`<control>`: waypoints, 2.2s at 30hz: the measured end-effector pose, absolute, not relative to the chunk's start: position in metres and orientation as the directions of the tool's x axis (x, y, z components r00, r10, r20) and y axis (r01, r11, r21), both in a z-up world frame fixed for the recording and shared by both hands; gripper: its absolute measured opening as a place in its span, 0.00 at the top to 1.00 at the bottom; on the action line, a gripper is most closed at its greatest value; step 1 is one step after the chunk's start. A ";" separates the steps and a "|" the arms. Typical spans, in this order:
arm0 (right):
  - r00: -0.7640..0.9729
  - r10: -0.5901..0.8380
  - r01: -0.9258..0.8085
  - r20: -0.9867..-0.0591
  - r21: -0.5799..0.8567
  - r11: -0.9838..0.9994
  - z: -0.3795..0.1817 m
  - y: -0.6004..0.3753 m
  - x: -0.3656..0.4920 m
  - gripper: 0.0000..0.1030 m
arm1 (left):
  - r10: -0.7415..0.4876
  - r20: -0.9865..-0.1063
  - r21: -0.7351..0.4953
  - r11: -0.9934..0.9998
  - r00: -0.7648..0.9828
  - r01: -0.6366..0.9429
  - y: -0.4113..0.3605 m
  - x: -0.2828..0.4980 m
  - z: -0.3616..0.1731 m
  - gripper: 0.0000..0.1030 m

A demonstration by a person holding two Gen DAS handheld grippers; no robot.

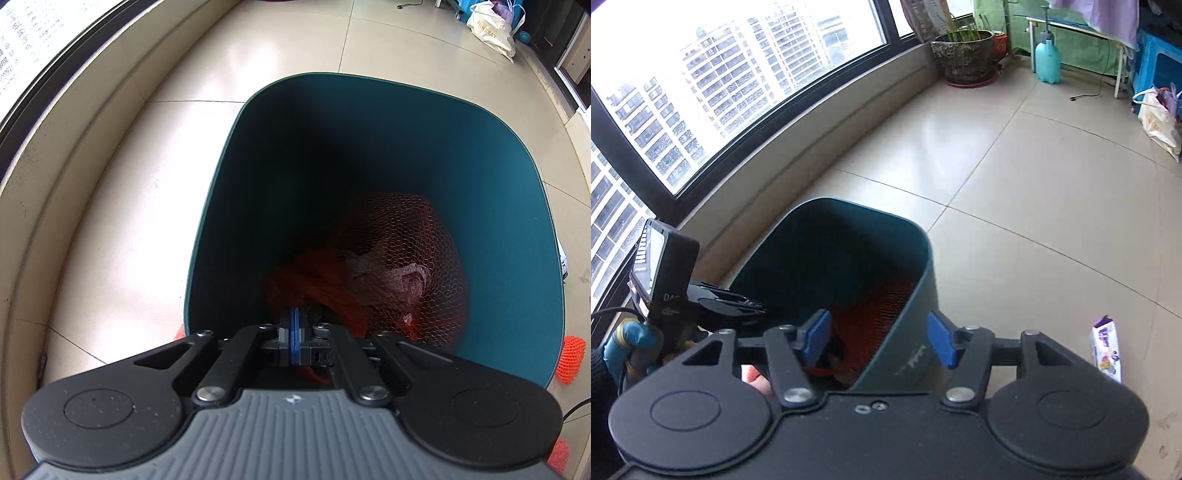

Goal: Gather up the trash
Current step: 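Move the right tool to the orange foam net and grasp it, then carry the orange foam net over the bin and open the right tool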

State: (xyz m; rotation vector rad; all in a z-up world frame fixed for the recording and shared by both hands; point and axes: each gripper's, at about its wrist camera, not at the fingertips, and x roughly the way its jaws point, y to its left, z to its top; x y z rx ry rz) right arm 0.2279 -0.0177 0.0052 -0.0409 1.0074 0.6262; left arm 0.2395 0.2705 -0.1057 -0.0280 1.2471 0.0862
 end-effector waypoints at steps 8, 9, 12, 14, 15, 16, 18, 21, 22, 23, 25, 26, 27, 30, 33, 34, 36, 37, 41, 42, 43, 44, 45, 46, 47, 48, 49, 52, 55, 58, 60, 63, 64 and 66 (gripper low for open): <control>0.406 0.327 -0.338 -0.853 0.193 0.921 -0.031 -0.109 0.225 0.39 | 0.056 -0.948 0.031 0.996 0.312 -0.083 0.269 0.241 -0.106 1.00; 0.401 0.299 -0.301 -0.866 0.183 0.936 -0.040 -0.124 0.224 0.39 | 0.055 -0.949 0.030 0.996 0.312 -0.084 0.269 0.241 -0.106 1.00; 0.372 0.216 -0.192 -0.903 0.153 0.969 -0.073 -0.160 0.226 0.39 | 0.059 -0.949 0.034 0.996 0.310 -0.085 0.269 0.241 -0.106 1.00; 0.341 0.158 -0.129 -0.927 0.121 0.984 -0.100 -0.180 0.227 0.38 | 0.062 -0.949 0.038 0.996 0.308 -0.084 0.269 0.241 -0.106 1.00; 0.323 0.135 -0.103 -0.937 0.107 0.989 -0.114 -0.191 0.228 0.36 | 0.063 -0.949 0.039 0.996 0.308 -0.083 0.268 0.241 -0.106 1.00; 0.305 0.107 -0.075 -0.946 0.089 0.993 -0.127 -0.203 0.229 0.33 | 0.063 -0.950 0.039 0.996 0.307 -0.083 0.268 0.242 -0.106 1.00; 0.267 0.040 -0.013 -0.963 0.038 0.999 -0.155 -0.221 0.228 0.28 | 0.063 -0.950 0.039 0.996 0.305 -0.084 0.268 0.242 -0.106 1.00; 0.197 -0.008 0.089 -0.980 0.009 0.996 -0.195 -0.248 0.227 0.21 | 0.066 -0.950 0.042 0.995 0.304 -0.085 0.267 0.243 -0.106 1.00; 0.170 -0.022 0.134 -0.985 0.001 0.991 -0.210 -0.258 0.225 0.18 | 0.067 -0.950 0.043 0.995 0.303 -0.085 0.267 0.243 -0.106 1.00; 0.143 -0.031 0.179 -0.989 -0.005 0.984 -0.224 -0.267 0.223 0.16 | 0.069 -0.951 0.045 0.995 0.303 -0.085 0.267 0.243 -0.106 1.00; 0.098 -0.024 0.270 -0.995 0.003 0.963 -0.250 -0.286 0.216 0.14 | 0.071 -0.951 0.048 0.995 0.301 -0.083 0.266 0.243 -0.106 1.00; 0.085 -0.024 0.321 -0.996 0.004 0.947 -0.262 -0.292 0.213 0.14 | 0.072 -0.951 0.050 0.995 0.301 -0.082 0.266 0.243 -0.106 1.00; 0.070 -0.021 0.365 -0.997 0.006 0.931 -0.272 -0.298 0.210 0.14 | 0.076 -0.951 0.054 0.995 0.300 -0.081 0.265 0.243 -0.106 1.00; 0.037 0.013 0.468 -0.999 0.029 0.883 -0.299 -0.313 0.199 0.14 | 0.081 -0.951 0.060 0.995 0.297 -0.078 0.265 0.243 -0.105 1.00; 0.025 0.038 0.520 -0.999 0.045 0.853 -0.314 -0.320 0.192 0.14 | 0.088 -0.951 0.069 0.995 0.298 -0.072 0.264 0.242 -0.106 1.00; 0.023 0.038 0.526 -0.999 0.045 0.849 -0.317 -0.320 0.191 0.14 | 0.090 -0.950 0.072 0.995 0.298 -0.071 0.264 0.242 -0.106 1.00; 0.018 0.019 0.528 -1.000 0.026 0.849 -0.320 -0.319 0.189 0.15 | 0.087 -0.951 0.070 0.995 0.297 -0.070 0.265 0.241 -0.106 1.00; 0.011 0.012 0.523 -1.000 0.016 0.852 -0.321 -0.317 0.189 0.16 | 0.083 -0.952 0.065 0.995 0.295 -0.070 0.265 0.241 -0.106 1.00; -0.018 -0.037 0.514 -0.999 -0.041 0.857 -0.330 -0.318 0.189 0.29 | 0.082 -0.952 0.065 0.996 0.294 -0.065 0.263 0.242 -0.107 1.00; -0.028 -0.045 0.514 -0.999 -0.053 0.856 -0.331 -0.318 0.188 0.34 | 0.082 -0.952 0.066 0.996 0.294 -0.063 0.263 0.242 -0.108 1.00; -0.032 -0.050 0.515 -0.998 -0.060 0.855 -0.333 -0.317 0.187 0.45 | 0.082 -0.952 0.066 0.996 0.295 -0.062 0.263 0.241 -0.108 1.00; -0.035 -0.054 0.514 -0.998 -0.064 0.855 -0.333 -0.318 0.187 0.52 | 0.081 -0.952 0.066 0.996 0.296 -0.061 0.263 0.242 -0.108 1.00; -0.038 -0.060 0.513 -0.998 -0.070 0.855 -0.334 -0.318 0.186 0.56 | 0.080 -0.952 0.065 0.996 0.296 -0.061 0.263 0.242 -0.108 1.00; -0.039 -0.067 0.513 -0.997 -0.078 0.855 -0.333 -0.318 0.186 0.69 | 0.080 -0.952 0.064 0.996 0.296 -0.062 0.264 0.242 -0.108 1.00; -0.041 -0.073 0.510 -0.997 -0.083 0.856 -0.332 -0.317 0.186 0.79 | 0.079 -0.952 0.063 0.996 0.297 -0.063 0.264 0.242 -0.107 1.00; -0.043 -0.081 0.508 -0.996 -0.092 0.857 -0.329 -0.316 0.186 0.80 | 0.077 -0.952 0.060 0.996 0.297 -0.065 0.265 0.242 -0.107 1.00; -0.040 -0.090 0.504 -0.995 -0.098 0.858 -0.326 -0.315 0.186 0.82 | 0.074 -0.952 0.057 0.996 0.297 -0.066 0.265 0.242 -0.107 1.00; -0.013 -0.092 0.470 -0.996 -0.088 0.878 -0.309 -0.307 0.189 0.85 | 0.067 -0.952 0.049 0.997 0.298 -0.068 0.267 0.241 -0.107 1.00; 0.003 -0.103 0.372 -0.995 -0.094 0.923 -0.283 -0.288 0.198 0.85 | 0.063 -0.952 0.044 0.997 0.300 -0.068 0.269 0.241 -0.106 1.00; 0.044 -0.131 0.199 -0.990 -0.120 0.973 -0.255 -0.255 0.212 0.85 | 0.055 -0.952 0.036 0.997 0.300 -0.070 0.271 0.241 -0.106 1.00; 0.087 -0.109 0.109 -0.990 -0.100 0.989 -0.230 -0.231 0.217 0.85 | 0.050 -0.952 0.030 0.997 0.301 -0.072 0.273 0.241 -0.105 1.00; 0.183 -0.033 -0.035 -0.983 -0.040 0.999 -0.181 -0.191 0.223 0.85 | 0.046 -0.952 0.025 0.997 0.302 -0.074 0.275 0.240 -0.104 1.00; 0.214 -0.007 -0.077 -0.977 -0.024 0.997 -0.164 -0.179 0.223 0.85 | 0.045 -0.952 0.024 0.997 0.302 -0.075 0.277 0.240 -0.104 1.00; 0.265 0.054 -0.153 -0.963 0.013 0.988 -0.129 -0.155 0.223 0.85 | 0.046 -0.952 0.024 0.997 0.304 -0.075 0.278 0.239 -0.103 1.00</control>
